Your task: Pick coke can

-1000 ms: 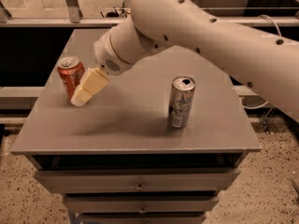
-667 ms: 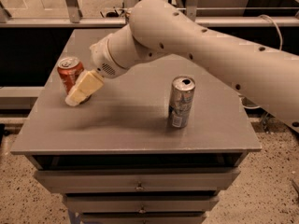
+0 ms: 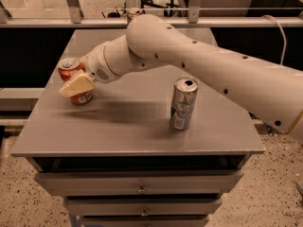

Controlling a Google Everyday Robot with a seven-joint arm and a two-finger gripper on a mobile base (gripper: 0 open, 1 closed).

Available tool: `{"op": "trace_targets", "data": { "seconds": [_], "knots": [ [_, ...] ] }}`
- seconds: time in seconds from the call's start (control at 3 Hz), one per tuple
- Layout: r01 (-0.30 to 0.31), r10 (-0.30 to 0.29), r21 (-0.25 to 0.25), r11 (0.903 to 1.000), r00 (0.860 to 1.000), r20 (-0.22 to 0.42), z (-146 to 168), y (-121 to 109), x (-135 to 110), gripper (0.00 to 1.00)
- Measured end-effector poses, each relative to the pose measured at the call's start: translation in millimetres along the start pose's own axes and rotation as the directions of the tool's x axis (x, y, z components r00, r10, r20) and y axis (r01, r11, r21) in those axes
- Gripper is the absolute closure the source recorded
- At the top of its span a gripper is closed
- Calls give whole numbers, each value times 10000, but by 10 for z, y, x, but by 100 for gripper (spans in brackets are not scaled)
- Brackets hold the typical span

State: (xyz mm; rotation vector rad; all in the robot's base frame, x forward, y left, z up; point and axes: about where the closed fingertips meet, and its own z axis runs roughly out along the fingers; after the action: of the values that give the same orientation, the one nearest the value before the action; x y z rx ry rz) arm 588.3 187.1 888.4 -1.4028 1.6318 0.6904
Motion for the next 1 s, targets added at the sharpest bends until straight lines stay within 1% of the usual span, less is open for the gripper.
{"op": "trace_targets", "data": {
  "seconds": [0.33,0.67,1.0],
  "knots": [
    [-66,64,107,9999,9998,163,1,-11,-38,64],
    [5,-20,413,9991,9993,378,-217,-76,-98,87],
    [541,-608,1137,9920,9966,561,-778,-264,-283,100]
  ]
}}
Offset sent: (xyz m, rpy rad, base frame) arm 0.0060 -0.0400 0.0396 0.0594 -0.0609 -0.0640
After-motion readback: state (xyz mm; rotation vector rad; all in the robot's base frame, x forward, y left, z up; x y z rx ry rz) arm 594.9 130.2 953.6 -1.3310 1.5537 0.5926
